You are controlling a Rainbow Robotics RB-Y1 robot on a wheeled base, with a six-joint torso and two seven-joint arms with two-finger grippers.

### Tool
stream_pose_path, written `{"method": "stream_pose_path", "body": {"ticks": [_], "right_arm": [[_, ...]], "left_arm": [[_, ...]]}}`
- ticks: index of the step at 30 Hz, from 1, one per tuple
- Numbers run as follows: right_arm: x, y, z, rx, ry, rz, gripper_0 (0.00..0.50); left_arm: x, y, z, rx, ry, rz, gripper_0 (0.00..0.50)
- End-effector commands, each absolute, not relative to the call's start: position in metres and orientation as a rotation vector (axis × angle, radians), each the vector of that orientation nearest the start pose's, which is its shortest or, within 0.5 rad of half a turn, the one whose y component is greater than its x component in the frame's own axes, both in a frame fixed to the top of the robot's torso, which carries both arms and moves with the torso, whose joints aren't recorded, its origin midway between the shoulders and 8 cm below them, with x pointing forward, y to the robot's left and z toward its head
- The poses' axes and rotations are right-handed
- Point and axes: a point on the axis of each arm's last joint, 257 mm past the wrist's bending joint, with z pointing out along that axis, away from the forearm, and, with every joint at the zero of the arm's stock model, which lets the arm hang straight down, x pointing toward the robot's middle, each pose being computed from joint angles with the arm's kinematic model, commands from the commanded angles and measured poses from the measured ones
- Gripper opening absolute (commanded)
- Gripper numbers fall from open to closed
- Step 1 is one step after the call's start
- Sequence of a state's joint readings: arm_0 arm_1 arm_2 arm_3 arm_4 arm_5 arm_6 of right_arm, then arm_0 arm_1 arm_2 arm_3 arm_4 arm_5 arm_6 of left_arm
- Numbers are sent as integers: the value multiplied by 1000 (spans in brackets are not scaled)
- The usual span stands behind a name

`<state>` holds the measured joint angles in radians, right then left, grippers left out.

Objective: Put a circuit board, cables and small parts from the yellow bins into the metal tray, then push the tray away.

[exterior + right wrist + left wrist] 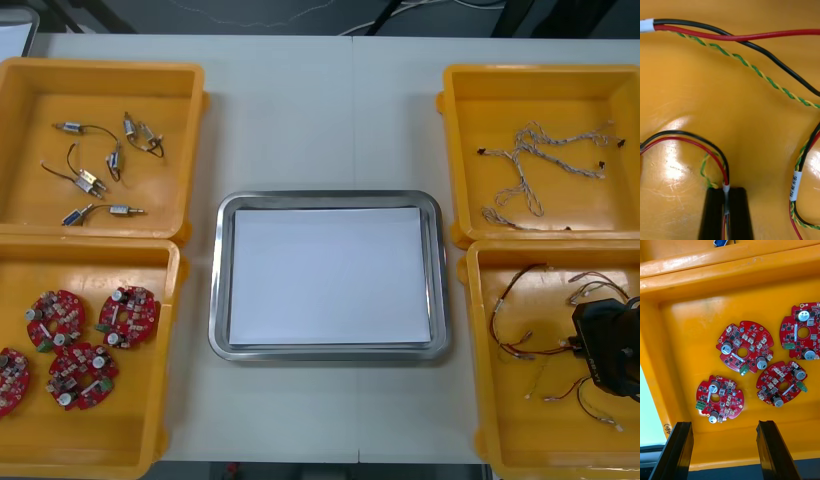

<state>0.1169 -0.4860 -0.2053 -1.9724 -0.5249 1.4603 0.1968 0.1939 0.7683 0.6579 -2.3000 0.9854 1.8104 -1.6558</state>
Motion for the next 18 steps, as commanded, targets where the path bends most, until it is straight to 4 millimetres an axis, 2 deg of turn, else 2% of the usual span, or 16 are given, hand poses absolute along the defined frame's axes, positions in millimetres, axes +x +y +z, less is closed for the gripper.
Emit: {"method": "stream_pose_path", "body": {"ticks": [1, 10, 18], "right_arm": [[349, -371, -349, 1785, 2147, 380, 0], [352, -371, -345, 1781, 2143, 390, 0], [352, -375, -322, 1760, 2163, 359, 0]], "left_arm": [[322, 437, -168, 249, 2587, 74, 500], [335, 434, -169, 332, 2560, 67, 500], [349, 433, -170, 419, 2532, 46, 500]]}}
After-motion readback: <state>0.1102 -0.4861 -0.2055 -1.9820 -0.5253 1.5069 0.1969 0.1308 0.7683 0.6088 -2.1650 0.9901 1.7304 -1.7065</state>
